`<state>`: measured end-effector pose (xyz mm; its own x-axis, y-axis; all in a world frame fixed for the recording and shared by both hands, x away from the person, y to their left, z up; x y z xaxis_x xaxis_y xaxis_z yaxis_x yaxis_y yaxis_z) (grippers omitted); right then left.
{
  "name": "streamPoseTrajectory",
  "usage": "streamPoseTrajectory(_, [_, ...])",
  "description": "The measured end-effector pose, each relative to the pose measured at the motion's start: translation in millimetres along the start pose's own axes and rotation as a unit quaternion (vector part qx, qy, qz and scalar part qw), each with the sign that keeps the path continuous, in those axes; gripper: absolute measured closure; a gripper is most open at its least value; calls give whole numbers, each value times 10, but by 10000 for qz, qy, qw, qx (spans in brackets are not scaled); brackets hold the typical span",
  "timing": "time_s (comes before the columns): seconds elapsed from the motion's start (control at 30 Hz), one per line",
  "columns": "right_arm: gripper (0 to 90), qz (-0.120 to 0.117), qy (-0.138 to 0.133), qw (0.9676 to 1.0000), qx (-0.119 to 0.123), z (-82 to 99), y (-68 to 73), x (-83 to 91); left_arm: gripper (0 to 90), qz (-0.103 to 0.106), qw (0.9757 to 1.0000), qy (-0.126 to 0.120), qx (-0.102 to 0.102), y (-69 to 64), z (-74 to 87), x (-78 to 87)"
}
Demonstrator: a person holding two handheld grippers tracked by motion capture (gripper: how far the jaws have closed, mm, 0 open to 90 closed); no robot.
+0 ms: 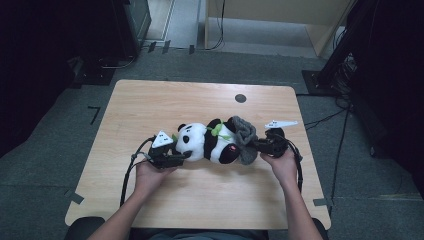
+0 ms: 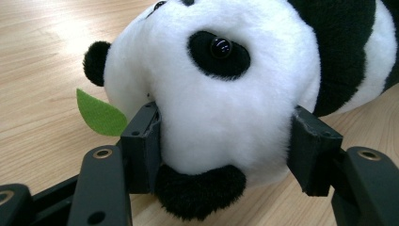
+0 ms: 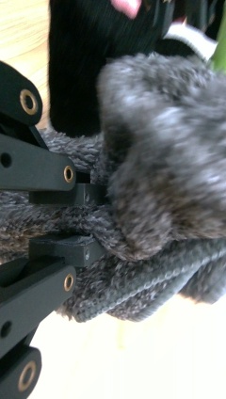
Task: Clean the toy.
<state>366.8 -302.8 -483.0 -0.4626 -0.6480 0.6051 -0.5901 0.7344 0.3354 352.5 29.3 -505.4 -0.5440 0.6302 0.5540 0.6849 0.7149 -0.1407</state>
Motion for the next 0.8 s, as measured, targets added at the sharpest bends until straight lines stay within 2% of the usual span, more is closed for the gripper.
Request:
streamPoseTrajectory(0.13, [800,-20,-367,9990,251,-157,115,107,370,-7,10000,3,-6,-4,1,1])
streamPoseTrajectory(0.3, [800,-165,-506,9976,450,-344,258,118,370,-20,10000,-34,31,-12,3,-2])
streamPoseTrajectory(0.43, [786,-301,-416,9970,574,-433,358,-5,370,-32,9999,-78,57,-16,8,-4])
streamPoseTrajectory(0.6, [656,-420,-275,9975,502,-448,394,-227,370,-67,9999,-70,70,-27,13,-2])
streamPoseTrajectory(0.73, [670,-383,-372,9971,537,-436,389,-290,371,-74,9999,-62,121,-26,11,-4])
streamPoseTrajectory(0.8, [733,-340,-361,9973,550,-415,377,-308,373,-90,9999,-43,88,-31,10,-4])
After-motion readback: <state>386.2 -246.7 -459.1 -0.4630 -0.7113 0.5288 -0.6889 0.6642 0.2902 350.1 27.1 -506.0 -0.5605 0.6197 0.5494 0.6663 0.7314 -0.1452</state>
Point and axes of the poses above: each handheld gripper's, and its own axes: x roughly backward along the jaws, z roughly out of its underside, y roughly to its left, the point moved 4 cm from there along -x, roughly forward along the jaws, and after that the axes turned 2 degrees about -z, right-handed, at the moved point
